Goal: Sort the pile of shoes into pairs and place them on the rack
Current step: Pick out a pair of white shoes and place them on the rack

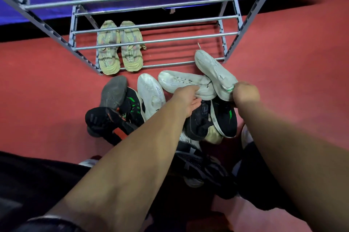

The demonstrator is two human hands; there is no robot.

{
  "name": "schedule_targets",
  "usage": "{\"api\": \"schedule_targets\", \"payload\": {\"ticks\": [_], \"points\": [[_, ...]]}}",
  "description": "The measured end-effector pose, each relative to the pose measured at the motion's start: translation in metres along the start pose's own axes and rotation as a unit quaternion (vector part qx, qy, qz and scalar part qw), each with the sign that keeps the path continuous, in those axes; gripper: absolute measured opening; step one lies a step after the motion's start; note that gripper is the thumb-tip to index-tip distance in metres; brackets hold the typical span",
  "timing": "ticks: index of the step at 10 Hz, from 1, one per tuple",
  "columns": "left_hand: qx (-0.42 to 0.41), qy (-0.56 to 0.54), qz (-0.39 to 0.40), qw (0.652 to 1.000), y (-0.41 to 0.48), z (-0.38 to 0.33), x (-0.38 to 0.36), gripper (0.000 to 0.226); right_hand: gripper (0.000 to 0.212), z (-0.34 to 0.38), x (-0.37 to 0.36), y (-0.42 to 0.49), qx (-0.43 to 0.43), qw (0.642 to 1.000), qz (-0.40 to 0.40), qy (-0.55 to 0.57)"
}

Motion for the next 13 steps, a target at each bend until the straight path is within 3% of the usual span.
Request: {"api": "schedule_targets", "payload": {"ticks": [1, 2, 3, 4, 6, 7, 8, 9, 10, 11, 12, 13], "points": [[0.01, 0.019, -0.013, 1.0, 0.001, -0.006, -0.003, 0.039, 0.046, 0.006, 0.009, 0.005, -0.017, 0.999, -0.045, 0.004], [0.018, 0.015, -0.023, 0.999, 0.002, -0.014, -0.002, 0.039, 0.061, 0.024, 0.01, 0.004, 0.028, 0.997, -0.065, -0.035], [0.024, 0.02, -0.029, 0.999, 0.002, -0.022, 0.002, 0.014, 0.055, 0.035, 0.002, -0.001, 0.069, 0.994, -0.045, -0.07], [0.008, 0.016, -0.046, 0.999, -0.005, -0.029, 0.012, 0.008, 0.048, 0.036, -0.013, -0.003, 0.082, 0.991, -0.016, -0.104], [-0.037, 0.106, -0.038, 0.993, -0.041, -0.075, 0.064, 0.032, 0.028, 0.037, -0.032, -0.007, 0.08, 0.985, 0.028, -0.15], [-0.033, 0.192, -0.049, 0.98, -0.064, -0.103, 0.099, 0.029, 0.023, 0.054, -0.044, -0.021, 0.123, 0.969, 0.003, -0.214], [-0.062, 0.3, -0.093, 0.947, -0.082, -0.125, 0.136, 0.017, 0.044, 0.08, -0.065, -0.044, 0.182, 0.953, -0.031, -0.24], [-0.088, 0.37, -0.149, 0.913, -0.091, -0.135, 0.173, 0.012, 0.036, 0.103, -0.095, -0.082, 0.26, 0.937, -0.001, -0.233], [-0.108, 0.397, -0.198, 0.89, -0.098, -0.137, 0.204, 0.012, 0.028, 0.112, -0.132, -0.12, 0.321, 0.912, 0.081, -0.242], [-0.073, 0.384, -0.214, 0.895, -0.107, -0.126, 0.222, 0.008, 0.056, 0.1, -0.17, -0.145, 0.325, 0.88, 0.17, -0.302], [-0.049, 0.399, -0.227, 0.887, -0.097, -0.112, 0.243, 0.019, 0.082, 0.09, -0.188, -0.155, 0.332, 0.841, 0.147, -0.4], [-0.085, 0.378, -0.234, 0.892, -0.097, -0.106, 0.249, 0.031, 0.087, 0.087, -0.193, -0.156, 0.327, 0.823, 0.1, -0.454]]}}
Point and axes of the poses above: each hand's wrist, its own y-axis towards the middle knuckle, its own x-axis out of the back of the hand, z = x × y, the point moved 7 cm from there along y, towards the middle knuckle, and after that the axes turned 11 degrees about -y, right-handed, at the moved point
